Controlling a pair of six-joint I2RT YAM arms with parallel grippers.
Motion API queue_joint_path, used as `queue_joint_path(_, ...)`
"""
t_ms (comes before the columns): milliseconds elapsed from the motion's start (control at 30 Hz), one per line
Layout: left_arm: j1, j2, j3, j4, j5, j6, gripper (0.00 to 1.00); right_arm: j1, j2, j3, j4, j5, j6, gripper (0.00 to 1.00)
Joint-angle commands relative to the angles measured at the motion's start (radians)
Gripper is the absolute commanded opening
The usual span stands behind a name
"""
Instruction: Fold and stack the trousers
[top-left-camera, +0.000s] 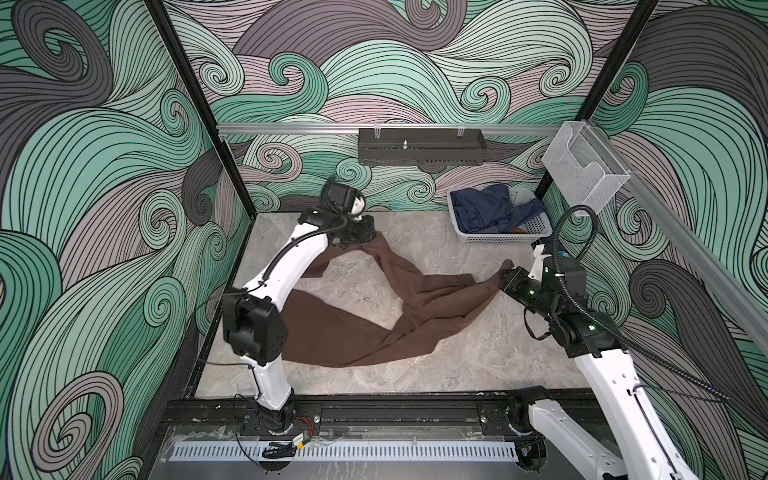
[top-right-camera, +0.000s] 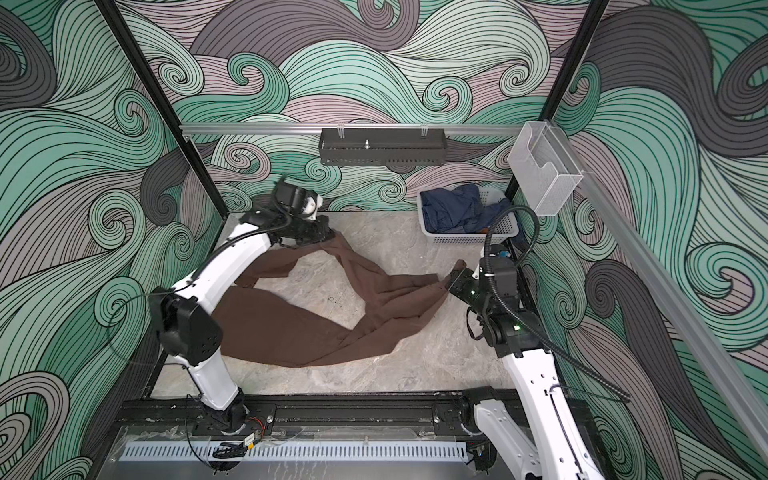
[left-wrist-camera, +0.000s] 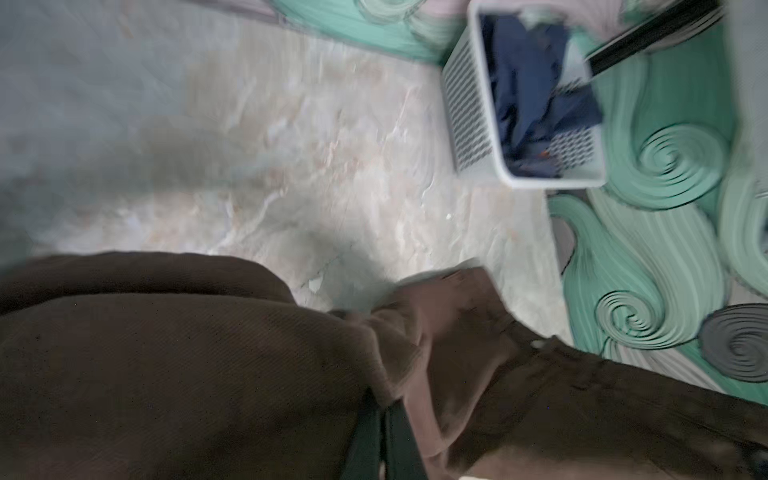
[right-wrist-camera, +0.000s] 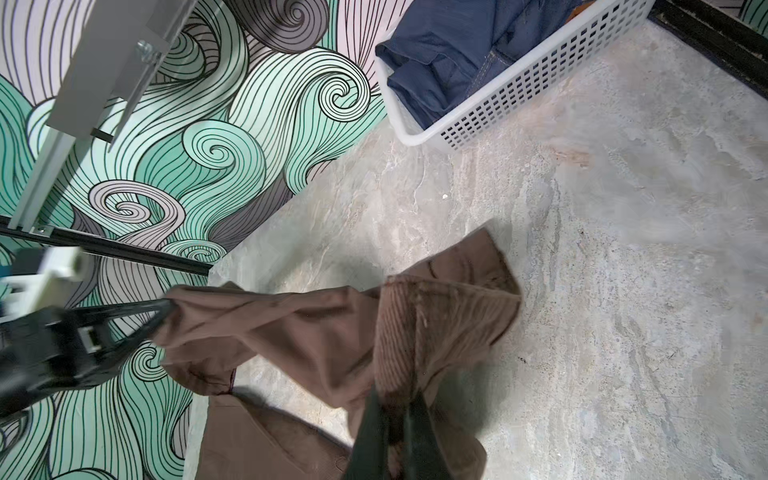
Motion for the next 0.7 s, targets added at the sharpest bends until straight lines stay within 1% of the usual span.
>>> queue_joint_path(0, -0.004, 0.087, 0.054, -0.148, -0.007, 0.002, 0.28, 0.003, -0.008, -0.025, 0.032, 0.041, -0.015, 0.00)
queue_joint_path(33, -0.004, 0.094, 0.060, -0.165, -0.017, 0.006, 0.39, 0.003, -0.009, -0.032, 0.030, 0.051, -0.023, 0.00)
queue_joint_path(100, -0.002, 0.051, 0.029, -0.150, -0.047, 0.013, 0.54, 0.002, -0.016, -0.045, 0.028, 0.070, -0.033, 0.00)
queue_joint_path(133, 0.004, 0.015, 0.004, -0.140, -0.069, 0.015, 0.59, 0.003, -0.019, -0.051, 0.028, 0.082, -0.038, 0.00)
queue_joint_path(200, 0.024, -0.056, -0.034, -0.147, -0.120, 0.006, 0.66, 0.003, -0.025, -0.063, 0.026, 0.100, -0.043, 0.00)
queue_joint_path(267, 0.066, -0.130, -0.091, -0.157, -0.155, 0.003, 0.70, 0.003, -0.029, -0.075, 0.027, 0.115, -0.046, 0.00)
queue_joint_path(333, 0.123, -0.197, -0.176, -0.140, -0.168, 0.003, 0.73, 0.003, -0.028, -0.083, 0.028, 0.125, -0.051, 0.00)
queue_joint_path(400, 0.190, -0.261, -0.292, -0.078, -0.173, 0.005, 0.76, 0.001, -0.030, -0.091, 0.033, 0.133, -0.057, 0.00)
queue_joint_path(467, 0.253, -0.297, -0.399, -0.013, -0.152, 0.009, 0.78, 0.001, -0.033, -0.101, 0.037, 0.139, -0.062, 0.00)
queue_joint_path(567, 0.335, -0.290, -0.470, -0.016, -0.136, 0.006, 0.80, -0.001, -0.042, -0.120, 0.039, 0.144, -0.065, 0.00)
queue_joint_path(667, 0.403, -0.234, -0.476, -0.079, -0.087, -0.012, 0.80, -0.001, -0.053, -0.140, 0.039, 0.141, -0.065, 0.00)
